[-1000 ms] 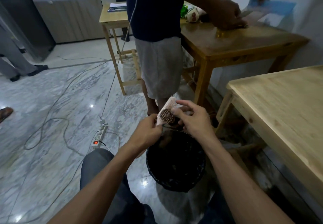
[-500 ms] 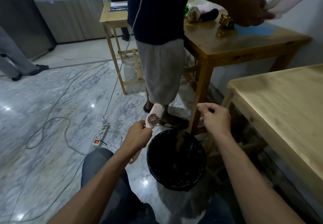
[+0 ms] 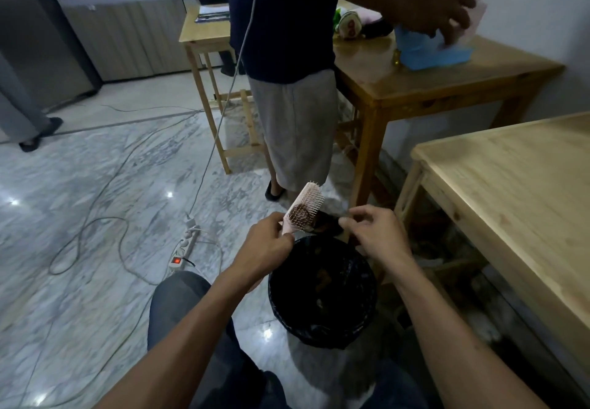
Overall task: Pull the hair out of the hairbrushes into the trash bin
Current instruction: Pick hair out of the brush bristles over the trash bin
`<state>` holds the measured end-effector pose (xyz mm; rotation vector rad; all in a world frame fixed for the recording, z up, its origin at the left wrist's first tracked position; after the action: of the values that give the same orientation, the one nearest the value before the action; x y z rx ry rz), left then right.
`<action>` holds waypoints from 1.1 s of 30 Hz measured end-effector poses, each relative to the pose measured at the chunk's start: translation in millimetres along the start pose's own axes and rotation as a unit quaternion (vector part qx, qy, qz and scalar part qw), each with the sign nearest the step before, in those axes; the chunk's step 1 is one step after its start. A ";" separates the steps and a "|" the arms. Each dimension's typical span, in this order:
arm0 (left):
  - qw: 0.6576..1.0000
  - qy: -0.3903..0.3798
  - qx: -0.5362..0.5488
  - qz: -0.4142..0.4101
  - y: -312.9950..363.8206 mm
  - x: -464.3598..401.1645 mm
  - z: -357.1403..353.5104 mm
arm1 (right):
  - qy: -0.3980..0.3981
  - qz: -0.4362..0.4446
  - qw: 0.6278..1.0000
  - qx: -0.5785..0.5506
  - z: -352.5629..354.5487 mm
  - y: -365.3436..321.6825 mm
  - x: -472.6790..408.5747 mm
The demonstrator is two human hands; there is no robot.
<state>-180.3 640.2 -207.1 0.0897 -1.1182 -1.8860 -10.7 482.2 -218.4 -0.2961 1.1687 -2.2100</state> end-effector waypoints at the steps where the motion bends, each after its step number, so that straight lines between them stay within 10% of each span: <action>1: 1.000 -0.003 0.002 -0.006 2.8 0.9 -1.2 | -0.003 0.010 1.000 -0.008 0.9 -5.0 -0.2; 7: 0.997 -0.031 0.068 -0.028 15.9 5.1 -14.6 | -0.114 -0.008 0.967 -0.228 -38.8 -23.9 6.4; 20: 0.926 0.032 0.350 0.134 -43.1 -21.5 28.0 | 0.046 -0.119 0.967 -0.221 5.0 12.8 7.0; 30: 0.973 -0.037 0.221 0.063 -17.9 -15.0 7.2 | -0.157 -0.070 0.985 0.007 -36.2 22.7 8.5; 33: 0.986 -0.086 0.139 0.016 -1.3 -6.6 -4.6 | -0.103 -0.047 0.993 0.037 -26.2 13.5 1.4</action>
<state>-175.1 642.2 -213.1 0.0662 -1.4882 -1.7242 -18.3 493.2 -244.8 -0.5444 0.9758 -2.2364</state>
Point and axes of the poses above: each hand's wrist, its own x-axis away from the middle knuckle, its own z-axis out of the back of the hand, y = z × x, the point moved 9 cm from there along -x, towards the middle knuckle, and after that the axes turned 15 degrees about z, right-handed, at the moved point
